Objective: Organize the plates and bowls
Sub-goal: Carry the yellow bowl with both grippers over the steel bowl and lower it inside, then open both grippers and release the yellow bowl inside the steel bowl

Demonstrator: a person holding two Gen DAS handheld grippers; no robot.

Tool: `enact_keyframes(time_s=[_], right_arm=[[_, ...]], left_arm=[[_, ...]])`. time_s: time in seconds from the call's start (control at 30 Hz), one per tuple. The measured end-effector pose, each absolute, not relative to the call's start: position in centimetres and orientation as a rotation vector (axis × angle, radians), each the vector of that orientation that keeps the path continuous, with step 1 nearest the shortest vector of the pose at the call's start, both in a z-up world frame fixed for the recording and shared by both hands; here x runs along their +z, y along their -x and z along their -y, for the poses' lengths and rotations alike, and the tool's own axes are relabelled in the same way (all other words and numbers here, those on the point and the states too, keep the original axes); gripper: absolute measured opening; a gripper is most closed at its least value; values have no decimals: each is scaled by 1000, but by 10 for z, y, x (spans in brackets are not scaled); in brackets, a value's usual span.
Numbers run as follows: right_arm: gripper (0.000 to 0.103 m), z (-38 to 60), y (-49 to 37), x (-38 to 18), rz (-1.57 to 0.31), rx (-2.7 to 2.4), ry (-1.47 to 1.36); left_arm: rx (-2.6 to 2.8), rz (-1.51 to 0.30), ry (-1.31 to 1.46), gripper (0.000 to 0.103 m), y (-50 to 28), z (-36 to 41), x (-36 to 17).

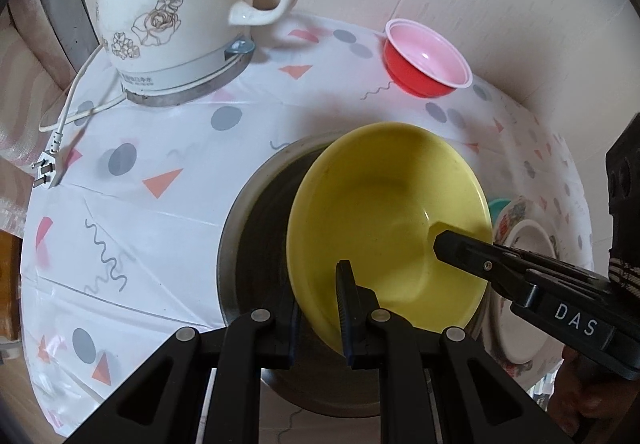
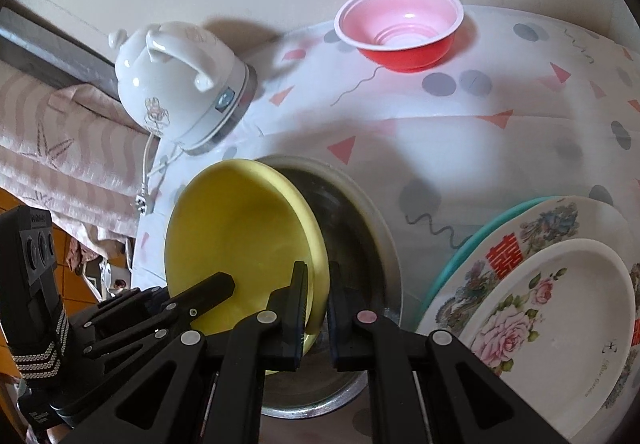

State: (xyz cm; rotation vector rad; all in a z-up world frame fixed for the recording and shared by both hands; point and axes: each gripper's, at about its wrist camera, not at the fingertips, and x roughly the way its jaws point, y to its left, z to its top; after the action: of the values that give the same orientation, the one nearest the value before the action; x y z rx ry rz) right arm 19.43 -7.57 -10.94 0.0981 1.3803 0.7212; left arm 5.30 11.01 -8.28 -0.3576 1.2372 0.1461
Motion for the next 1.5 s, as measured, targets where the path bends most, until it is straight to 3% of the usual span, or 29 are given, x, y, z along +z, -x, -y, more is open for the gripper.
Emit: enact_keyframes(time_s=[0.67,0.83,1.07,1.23,1.5], right_arm=[[14,66,-189,-123,-1437,674,-8],[17,62,-190,-123,-1435,665,15],[20,60,-191,-123,-1440,651,26],[23,64,-195,-116,-1434,640,-19],[24,65,-197,-115,-1439,633,-36]], left_arm=[[157,-1295,262,23,-61,-102,-106],[151,-1295,241,33,-63,-100,-106],[152,-1297,242,36,-65,-99,-106],[125,-1296,237,47,-66,-94,-104],[118,-1303,246,47,-65,-94,-105]])
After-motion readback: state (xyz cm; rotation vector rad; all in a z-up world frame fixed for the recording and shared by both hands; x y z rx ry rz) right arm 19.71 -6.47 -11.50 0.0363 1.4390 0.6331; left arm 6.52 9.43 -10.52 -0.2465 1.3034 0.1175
